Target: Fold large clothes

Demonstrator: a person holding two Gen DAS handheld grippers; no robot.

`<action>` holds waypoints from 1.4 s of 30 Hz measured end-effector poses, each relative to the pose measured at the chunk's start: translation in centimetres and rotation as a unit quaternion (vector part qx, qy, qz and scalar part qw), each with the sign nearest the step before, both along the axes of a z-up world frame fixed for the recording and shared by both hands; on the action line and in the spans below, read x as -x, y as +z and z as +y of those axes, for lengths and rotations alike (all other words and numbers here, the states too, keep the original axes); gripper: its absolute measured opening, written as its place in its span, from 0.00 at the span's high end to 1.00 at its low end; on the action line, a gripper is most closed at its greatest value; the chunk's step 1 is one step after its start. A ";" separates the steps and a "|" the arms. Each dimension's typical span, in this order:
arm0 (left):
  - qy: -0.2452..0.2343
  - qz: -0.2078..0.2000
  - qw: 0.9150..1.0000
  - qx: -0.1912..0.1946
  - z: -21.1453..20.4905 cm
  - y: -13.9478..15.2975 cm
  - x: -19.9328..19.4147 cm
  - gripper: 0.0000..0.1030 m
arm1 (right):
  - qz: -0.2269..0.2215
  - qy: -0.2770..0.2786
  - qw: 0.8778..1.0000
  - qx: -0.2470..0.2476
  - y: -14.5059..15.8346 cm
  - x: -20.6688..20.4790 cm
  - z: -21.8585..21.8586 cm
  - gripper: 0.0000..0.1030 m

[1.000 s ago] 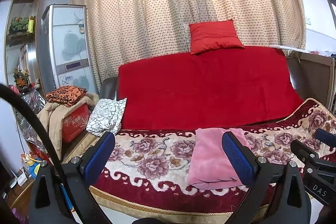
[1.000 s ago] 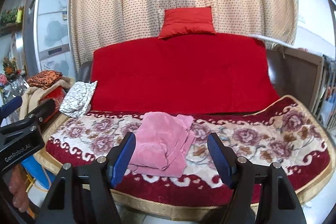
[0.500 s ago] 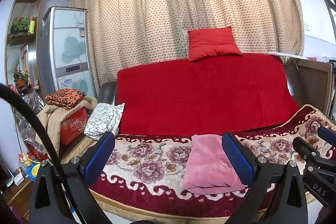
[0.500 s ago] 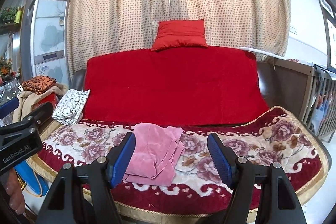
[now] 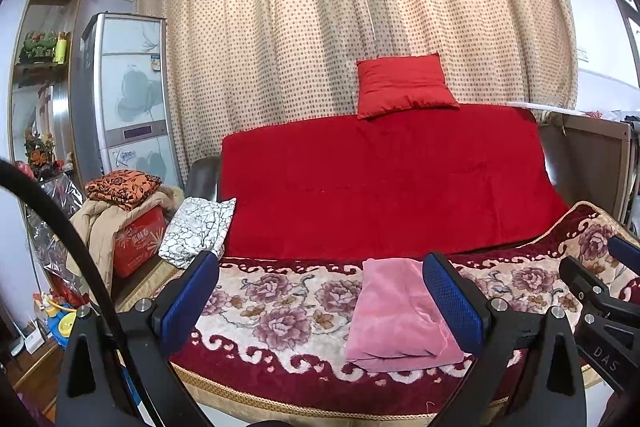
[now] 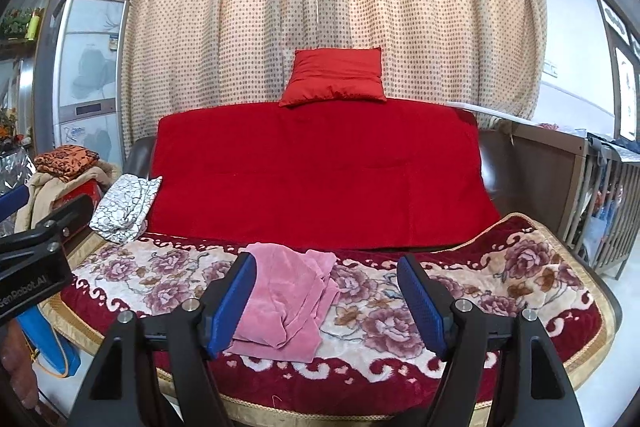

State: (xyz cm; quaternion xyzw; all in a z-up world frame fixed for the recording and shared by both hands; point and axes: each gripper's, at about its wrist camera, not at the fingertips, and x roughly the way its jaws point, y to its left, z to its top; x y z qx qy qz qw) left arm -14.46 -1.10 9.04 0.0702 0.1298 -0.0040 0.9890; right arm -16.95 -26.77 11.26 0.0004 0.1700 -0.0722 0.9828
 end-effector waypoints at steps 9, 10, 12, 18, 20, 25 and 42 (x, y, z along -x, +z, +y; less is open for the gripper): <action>-0.007 0.003 1.000 0.003 0.2 -0.2 -0.1 0.02 | -0.002 -0.007 1.000 0.014 0.0 0.0 0.4 0.26; -0.008 0.003 1.000 0.002 0.2 -0.2 -0.1 0.02 | -0.001 -0.007 1.000 0.014 0.0 -0.1 0.5 0.26; -0.009 0.003 1.000 0.002 0.2 -0.2 -0.1 0.02 | -0.001 -0.007 1.000 0.014 0.0 -0.1 0.5 0.26; -0.012 -0.002 1.000 0.004 0.2 0.0 0.1 0.02 | -0.006 -0.011 1.000 0.023 0.1 0.1 1.0 0.26; -0.014 -0.003 1.000 0.005 0.3 -0.1 0.0 0.02 | -0.006 -0.012 1.000 0.024 0.0 0.1 1.1 0.26; -0.014 0.001 1.000 0.008 0.4 -0.3 -0.2 0.02 | -0.007 -0.015 0.999 0.028 -0.1 0.0 1.3 0.26; -0.014 0.018 0.999 0.025 1.3 -0.9 -2.8 0.02 | 0.020 -0.010 0.999 0.044 -1.1 -3.1 2.3 0.26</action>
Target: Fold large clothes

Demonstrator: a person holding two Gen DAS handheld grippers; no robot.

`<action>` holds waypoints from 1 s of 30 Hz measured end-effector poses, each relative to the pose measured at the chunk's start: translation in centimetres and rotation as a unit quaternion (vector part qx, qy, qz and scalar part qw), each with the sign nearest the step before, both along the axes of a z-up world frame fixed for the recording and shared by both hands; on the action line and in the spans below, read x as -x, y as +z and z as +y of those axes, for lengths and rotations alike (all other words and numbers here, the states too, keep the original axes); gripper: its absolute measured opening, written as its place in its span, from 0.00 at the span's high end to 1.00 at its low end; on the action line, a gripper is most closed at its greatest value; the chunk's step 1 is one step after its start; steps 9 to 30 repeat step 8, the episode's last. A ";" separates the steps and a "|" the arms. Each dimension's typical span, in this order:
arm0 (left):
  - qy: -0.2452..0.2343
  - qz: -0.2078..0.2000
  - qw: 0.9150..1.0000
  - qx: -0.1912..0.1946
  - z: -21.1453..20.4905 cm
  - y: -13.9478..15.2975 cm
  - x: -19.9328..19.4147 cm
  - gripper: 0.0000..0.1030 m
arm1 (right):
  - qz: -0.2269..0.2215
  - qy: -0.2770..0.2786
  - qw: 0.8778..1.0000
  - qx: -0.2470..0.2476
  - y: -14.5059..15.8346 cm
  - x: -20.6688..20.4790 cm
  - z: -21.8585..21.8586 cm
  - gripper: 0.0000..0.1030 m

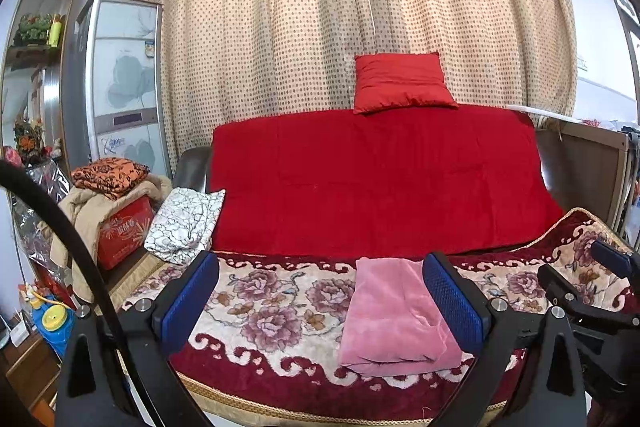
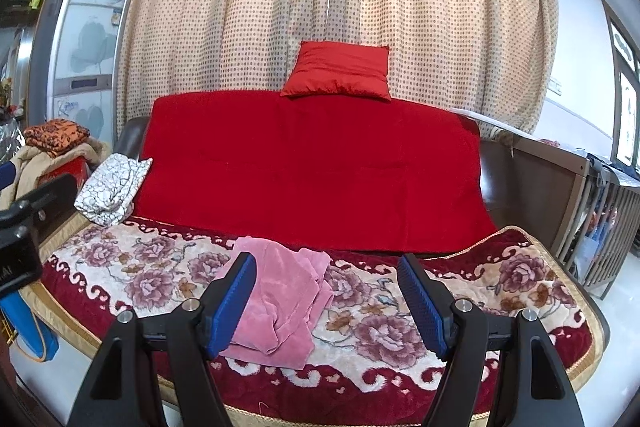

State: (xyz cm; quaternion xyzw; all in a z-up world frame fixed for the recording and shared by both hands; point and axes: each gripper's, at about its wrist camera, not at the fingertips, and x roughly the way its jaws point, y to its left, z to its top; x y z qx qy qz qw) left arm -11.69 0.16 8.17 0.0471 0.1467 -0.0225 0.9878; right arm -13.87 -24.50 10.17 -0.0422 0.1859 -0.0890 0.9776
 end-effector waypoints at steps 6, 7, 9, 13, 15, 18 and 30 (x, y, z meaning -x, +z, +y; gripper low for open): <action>0.003 0.017 1.000 -0.004 -0.2 -1.6 -2.7 0.02 | 0.024 0.002 1.000 -0.005 -1.6 -2.3 -0.3 0.26; 0.002 0.023 1.000 -0.003 -0.1 -1.8 -3.3 0.02 | 0.029 0.003 1.000 -0.005 -1.9 -2.8 -0.4 0.26; 0.003 0.031 1.000 0.000 0.1 -2.1 -4.2 0.02 | 0.034 0.003 0.999 -0.003 -2.2 -3.3 -0.5 0.26; 0.003 0.031 1.000 0.000 0.1 -2.1 -4.2 0.02 | 0.034 0.003 0.999 -0.003 -2.2 -3.3 -0.5 0.26; 0.003 0.031 1.000 0.000 0.1 -2.1 -4.2 0.02 | 0.034 0.003 0.999 -0.003 -2.2 -3.3 -0.5 0.26; 0.003 0.031 1.000 0.000 0.1 -2.1 -4.2 0.02 | 0.034 0.003 0.999 -0.003 -2.2 -3.3 -0.5 0.26; 0.003 0.031 1.000 0.000 0.1 -2.1 -4.2 0.02 | 0.034 0.003 0.999 -0.003 -2.2 -3.3 -0.5 0.26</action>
